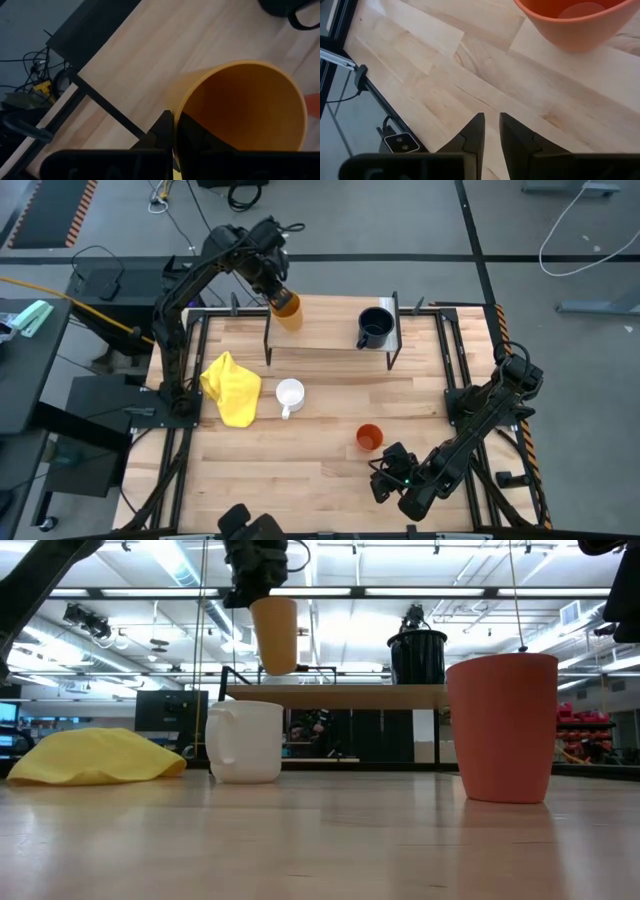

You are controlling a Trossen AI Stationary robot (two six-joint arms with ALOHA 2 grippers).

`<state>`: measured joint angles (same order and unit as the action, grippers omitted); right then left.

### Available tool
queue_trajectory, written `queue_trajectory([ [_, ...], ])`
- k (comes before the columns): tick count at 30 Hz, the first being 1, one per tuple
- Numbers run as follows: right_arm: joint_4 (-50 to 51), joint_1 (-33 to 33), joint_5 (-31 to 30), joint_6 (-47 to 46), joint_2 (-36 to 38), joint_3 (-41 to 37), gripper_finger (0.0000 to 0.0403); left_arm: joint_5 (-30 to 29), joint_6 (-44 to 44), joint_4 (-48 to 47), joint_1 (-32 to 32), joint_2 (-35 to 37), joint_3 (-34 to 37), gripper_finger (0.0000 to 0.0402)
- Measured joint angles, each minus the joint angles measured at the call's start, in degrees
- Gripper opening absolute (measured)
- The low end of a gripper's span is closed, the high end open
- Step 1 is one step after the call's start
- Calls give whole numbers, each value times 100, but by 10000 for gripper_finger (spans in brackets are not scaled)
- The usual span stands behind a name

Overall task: Stack small to large cups/mugs on shelf
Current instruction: Put the yellow cup on the shelf

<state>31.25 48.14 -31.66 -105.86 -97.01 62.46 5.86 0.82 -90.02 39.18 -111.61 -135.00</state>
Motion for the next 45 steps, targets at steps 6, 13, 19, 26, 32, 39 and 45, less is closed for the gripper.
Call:
queue_trajectory([
  [6,-24,0,2,0,0,0,65,10,-1,0,-3,-4,0,10],
  [13,-142,0,2,0,0,0,65,5,90,4,-7,-63,17,10],
  [19,-166,0,2,41,0,0,65,-62,89,2,-121,-59,50,10],
  [26,-164,0,0,96,0,0,65,-227,108,0,-221,-99,52,10],
  [32,-173,0,2,107,0,0,65,-323,247,0,-200,-101,52,10],
  [39,-175,0,0,118,0,0,65,-323,342,0,-204,-101,52,10],
  [45,-179,0,0,165,0,0,65,-323,508,0,-215,-101,52,10],
])
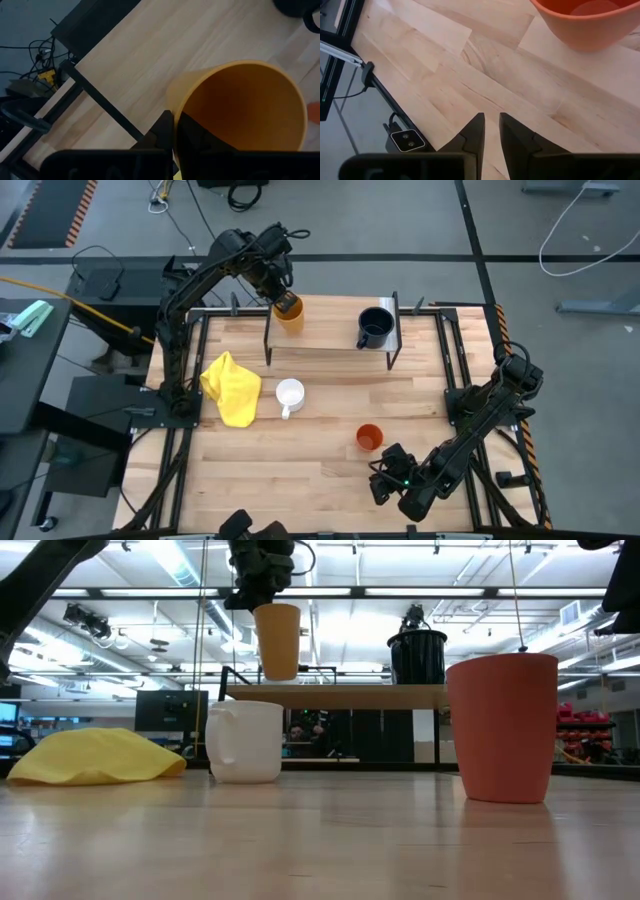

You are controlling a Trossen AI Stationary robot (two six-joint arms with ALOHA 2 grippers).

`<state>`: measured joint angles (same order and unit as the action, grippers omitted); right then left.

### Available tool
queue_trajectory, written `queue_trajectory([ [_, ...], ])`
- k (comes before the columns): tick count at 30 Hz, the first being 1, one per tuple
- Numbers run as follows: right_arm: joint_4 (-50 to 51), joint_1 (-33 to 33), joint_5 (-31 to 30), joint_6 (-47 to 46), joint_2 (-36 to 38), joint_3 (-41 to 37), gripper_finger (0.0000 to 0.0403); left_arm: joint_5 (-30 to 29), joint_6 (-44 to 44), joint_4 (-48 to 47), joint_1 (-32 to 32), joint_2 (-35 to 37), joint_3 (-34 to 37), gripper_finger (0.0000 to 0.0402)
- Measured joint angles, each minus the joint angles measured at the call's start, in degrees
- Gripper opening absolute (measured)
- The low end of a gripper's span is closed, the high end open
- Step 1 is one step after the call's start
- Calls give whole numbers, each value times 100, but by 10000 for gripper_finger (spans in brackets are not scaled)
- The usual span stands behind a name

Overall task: Stack small to large cups/mugs on shelf
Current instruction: Put the yellow cup on the shelf

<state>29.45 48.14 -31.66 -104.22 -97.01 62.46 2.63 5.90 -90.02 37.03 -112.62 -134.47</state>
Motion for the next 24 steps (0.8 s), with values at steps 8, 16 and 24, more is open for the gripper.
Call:
queue_trajectory([
  [8,-2,0,0,85,0,0,62,3,144,0,-30,0,0,10],
  [16,-2,0,0,243,0,0,62,-47,272,-9,-66,12,195,10],
  [24,0,0,2,251,0,0,62,-128,248,12,-125,10,511,10],
])
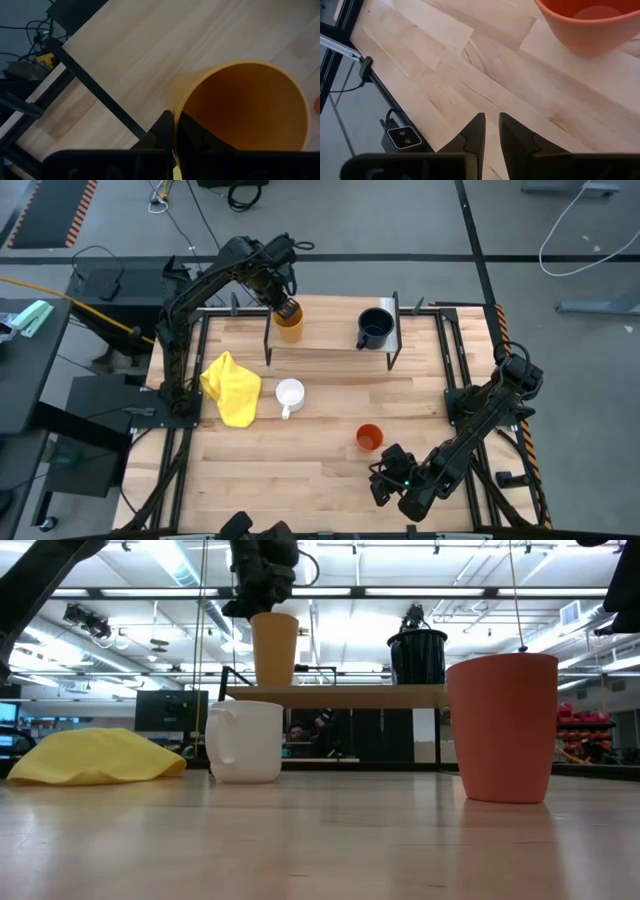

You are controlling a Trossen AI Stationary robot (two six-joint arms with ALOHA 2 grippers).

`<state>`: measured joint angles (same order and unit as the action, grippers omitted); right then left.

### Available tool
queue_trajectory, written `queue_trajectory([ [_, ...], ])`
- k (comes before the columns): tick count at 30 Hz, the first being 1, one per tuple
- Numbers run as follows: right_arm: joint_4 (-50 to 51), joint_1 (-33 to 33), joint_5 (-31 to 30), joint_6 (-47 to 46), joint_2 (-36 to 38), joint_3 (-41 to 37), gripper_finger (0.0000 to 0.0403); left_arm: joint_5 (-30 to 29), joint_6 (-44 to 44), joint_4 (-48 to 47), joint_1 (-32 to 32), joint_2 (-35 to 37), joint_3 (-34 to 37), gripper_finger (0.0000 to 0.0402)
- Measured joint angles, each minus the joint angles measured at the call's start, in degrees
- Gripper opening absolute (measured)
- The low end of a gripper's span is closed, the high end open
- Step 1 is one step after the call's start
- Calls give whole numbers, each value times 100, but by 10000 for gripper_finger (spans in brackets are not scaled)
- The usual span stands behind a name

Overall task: Stack small to large cups/mugs on shelf
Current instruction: Put the yellow cup on the shelf, then put the white mug on the shelf

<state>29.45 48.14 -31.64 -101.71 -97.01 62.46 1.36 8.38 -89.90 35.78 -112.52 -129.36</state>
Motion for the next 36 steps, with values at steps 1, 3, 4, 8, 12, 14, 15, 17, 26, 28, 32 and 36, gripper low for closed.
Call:
queue_trajectory([
  [1,0,0,-2,12,0,0,62,-3,-2,-1,7,1,1,10],
  [3,0,0,0,33,0,0,62,2,-2,-6,38,24,10,10],
  [4,3,0,0,36,0,0,62,-15,-2,-12,38,32,13,11],
  [8,8,0,0,37,0,0,62,-47,-8,-13,38,40,15,38],
  [12,15,0,0,37,0,0,62,-43,-9,-14,36,40,15,68],
  [14,17,0,0,37,0,0,62,-33,-11,-14,33,40,15,78],
  [15,17,0,0,37,0,0,62,-32,-11,-14,36,40,15,82],
  [17,17,0,0,35,0,0,62,-32,-13,-14,36,40,15,90],
  [26,20,0,0,35,0,0,62,-30,-155,-12,38,67,15,116],
  [28,22,0,0,35,0,0,62,-30,-154,-24,36,82,-26,121],
  [32,28,0,0,37,0,0,62,-28,-157,-8,36,84,-289,133],
  [36,29,0,0,36,0,0,62,-26,-154,-4,36,90,-558,143],
])
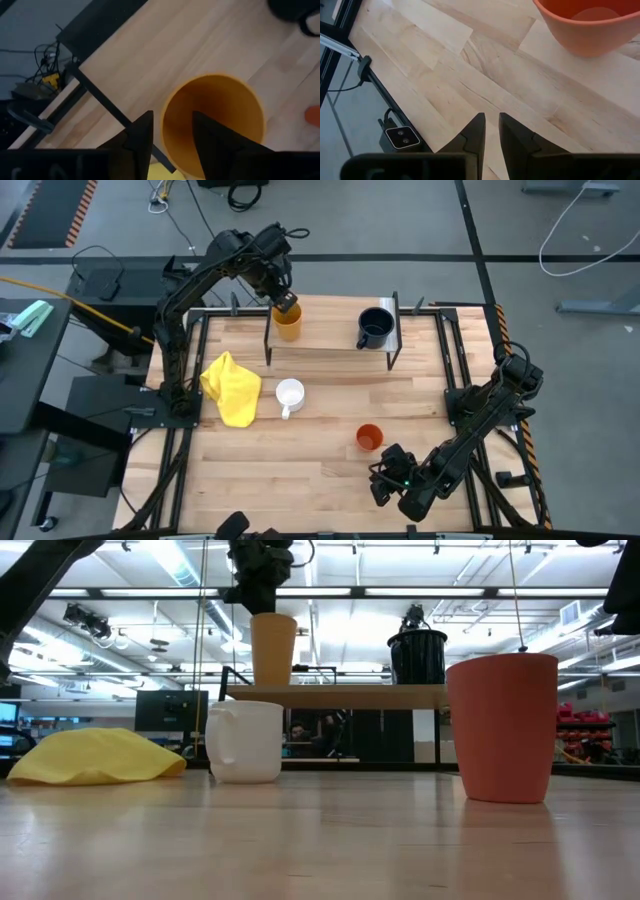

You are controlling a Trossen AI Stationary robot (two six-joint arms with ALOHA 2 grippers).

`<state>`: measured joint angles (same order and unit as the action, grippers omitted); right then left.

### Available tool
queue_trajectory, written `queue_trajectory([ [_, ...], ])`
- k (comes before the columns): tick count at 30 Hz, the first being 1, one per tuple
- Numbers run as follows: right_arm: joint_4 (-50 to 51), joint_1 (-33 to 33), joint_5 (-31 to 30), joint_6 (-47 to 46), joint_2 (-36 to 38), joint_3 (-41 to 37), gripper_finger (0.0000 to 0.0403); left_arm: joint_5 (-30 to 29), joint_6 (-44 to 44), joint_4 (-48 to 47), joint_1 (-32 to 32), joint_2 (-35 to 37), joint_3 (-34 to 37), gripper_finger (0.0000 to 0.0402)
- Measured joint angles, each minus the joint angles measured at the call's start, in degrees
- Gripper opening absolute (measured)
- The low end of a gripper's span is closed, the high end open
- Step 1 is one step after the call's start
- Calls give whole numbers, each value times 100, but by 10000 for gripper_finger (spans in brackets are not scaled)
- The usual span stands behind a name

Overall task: Stack small to large cups/mugs on shelf
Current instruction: Put the white mug on the shelf

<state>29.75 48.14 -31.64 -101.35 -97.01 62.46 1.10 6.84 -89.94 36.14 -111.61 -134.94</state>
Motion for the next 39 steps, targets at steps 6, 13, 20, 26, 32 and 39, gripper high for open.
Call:
queue_trajectory([
  [6,41,0,0,-1,0,0,62,-8,26,-9,-37,234,27,148],
  [13,37,-2,0,0,0,0,62,13,133,-7,-221,860,27,141],
  [20,44,-11,-211,212,408,0,62,6,566,-7,-765,1607,25,145],
  [26,152,-15,-858,946,1441,0,62,-76,882,-9,-1665,1982,29,134],
  [32,1113,-15,-994,1036,2516,2,59,-1059,1238,-7,-2836,1987,38,128],
  [39,2141,-13,-990,694,3204,2,57,-2108,1784,-7,-4026,1969,38,127],
])
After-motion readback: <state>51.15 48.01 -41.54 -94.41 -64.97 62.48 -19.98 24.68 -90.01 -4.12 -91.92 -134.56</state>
